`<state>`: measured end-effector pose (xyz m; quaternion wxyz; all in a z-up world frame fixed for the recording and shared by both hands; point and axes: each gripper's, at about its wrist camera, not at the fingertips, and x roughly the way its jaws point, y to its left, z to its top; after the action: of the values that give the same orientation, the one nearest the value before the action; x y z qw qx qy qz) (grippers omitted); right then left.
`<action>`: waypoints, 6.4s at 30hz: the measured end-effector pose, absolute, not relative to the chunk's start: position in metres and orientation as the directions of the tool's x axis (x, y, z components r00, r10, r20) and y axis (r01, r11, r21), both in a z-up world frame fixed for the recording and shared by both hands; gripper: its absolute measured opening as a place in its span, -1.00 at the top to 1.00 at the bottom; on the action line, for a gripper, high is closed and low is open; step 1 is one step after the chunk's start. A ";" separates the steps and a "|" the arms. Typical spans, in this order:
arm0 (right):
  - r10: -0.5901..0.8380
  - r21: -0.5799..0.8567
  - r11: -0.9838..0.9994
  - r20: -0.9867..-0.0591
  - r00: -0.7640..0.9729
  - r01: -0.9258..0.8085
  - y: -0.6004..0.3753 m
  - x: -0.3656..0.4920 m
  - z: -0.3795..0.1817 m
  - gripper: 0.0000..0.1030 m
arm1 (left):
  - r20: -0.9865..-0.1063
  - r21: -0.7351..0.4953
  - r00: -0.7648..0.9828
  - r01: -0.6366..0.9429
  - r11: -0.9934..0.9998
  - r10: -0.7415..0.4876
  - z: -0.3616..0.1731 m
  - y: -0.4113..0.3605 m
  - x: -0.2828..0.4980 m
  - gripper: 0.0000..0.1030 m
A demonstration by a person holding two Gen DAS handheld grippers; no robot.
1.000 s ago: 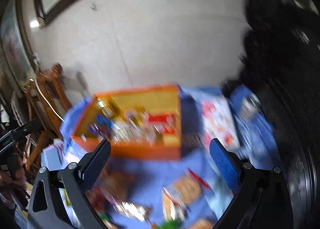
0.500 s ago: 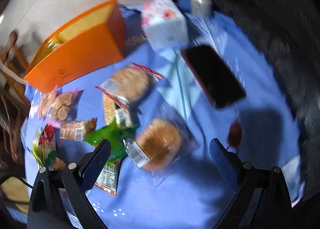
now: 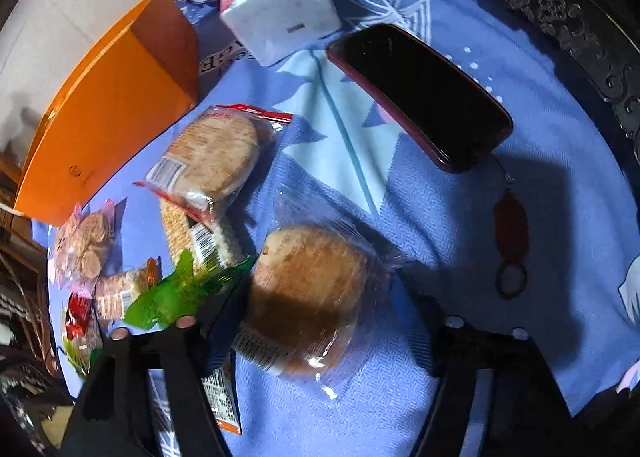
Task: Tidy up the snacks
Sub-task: 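Move both tools back over the remaining snacks, then grasp the round bread loaf with the right gripper while the left grasps a pink cookie bag, then carry both snacks over the orange box and open both grippers, then move both tools back over the remaining snacks, then grasp the green bag with the right gripper while the left grasps the red pack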
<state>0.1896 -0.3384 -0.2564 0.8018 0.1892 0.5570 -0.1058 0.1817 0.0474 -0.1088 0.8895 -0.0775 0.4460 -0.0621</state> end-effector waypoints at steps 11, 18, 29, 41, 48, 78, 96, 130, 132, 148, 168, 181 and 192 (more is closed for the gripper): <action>0.038 0.207 0.940 -0.852 0.522 0.271 -0.320 0.164 -0.184 -0.02 | -0.818 -0.176 0.557 -0.002 0.984 -0.145 -0.132 0.056 0.213 -0.92; 0.108 0.224 0.966 -0.804 0.584 0.130 -0.278 0.177 -0.146 -0.02 | -0.842 -0.162 0.508 0.084 0.983 -0.182 -0.160 0.013 0.246 -0.92; 0.107 0.201 0.974 -0.816 0.568 0.107 -0.274 0.194 -0.147 -0.03 | -0.923 -0.127 0.332 0.214 0.968 -0.195 -0.239 -0.076 0.310 -0.92; 0.115 0.207 0.971 -0.843 0.525 0.118 -0.280 0.215 -0.169 -0.03 | -0.963 -0.069 0.240 0.213 0.975 -0.121 -0.289 -0.097 0.329 -0.64; 0.124 0.217 0.969 -0.839 0.529 0.117 -0.278 0.220 -0.168 -0.03 | -0.955 -0.043 0.275 0.241 0.970 -0.110 -0.280 -0.097 0.321 -0.11; 0.191 0.176 0.979 -0.648 0.737 -0.099 -0.218 0.288 -0.051 -0.03 | -0.689 -0.198 0.676 0.172 0.965 -0.262 -0.063 -0.006 0.342 -0.09; 0.162 0.118 0.987 -0.631 0.758 -0.113 -0.197 0.336 -0.024 -0.93 | -0.702 -0.076 0.712 -0.038 0.996 -0.026 -0.043 0.008 0.395 -0.92; 0.088 0.178 0.959 -0.926 0.367 0.219 -0.288 0.187 -0.193 -0.93 | -0.866 -0.075 0.492 0.042 0.996 -0.086 -0.161 0.030 0.213 -0.92; 0.097 0.165 0.971 -0.931 0.352 0.170 -0.275 0.191 -0.201 -0.93 | -0.866 -0.093 0.493 0.012 0.996 -0.087 -0.162 0.040 0.212 -0.92; 0.068 0.083 0.996 -0.944 0.322 0.034 -0.247 0.209 -0.236 0.31 | -0.880 -0.074 0.472 -0.045 0.996 -0.044 -0.173 0.062 0.210 -0.92; 0.161 0.201 0.978 -0.893 0.421 0.052 -0.249 0.197 -0.182 0.29 | -0.948 -0.103 0.290 0.102 0.989 -0.129 -0.246 -0.027 0.272 -0.38; 0.158 0.204 0.977 -0.888 0.431 0.061 -0.251 0.196 -0.179 0.29 | -0.943 -0.139 0.287 0.118 0.983 -0.168 -0.261 -0.025 0.268 0.11; 0.189 0.227 0.974 -0.857 0.479 0.024 -0.242 0.196 -0.157 0.29 | -0.867 -0.207 0.441 0.107 0.972 -0.233 -0.184 -0.002 0.247 0.11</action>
<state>0.1958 -0.2418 -0.1571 0.8537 0.1045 0.5079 0.0483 0.2466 -0.0017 -0.1836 0.8467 -0.0607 0.5190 -0.1004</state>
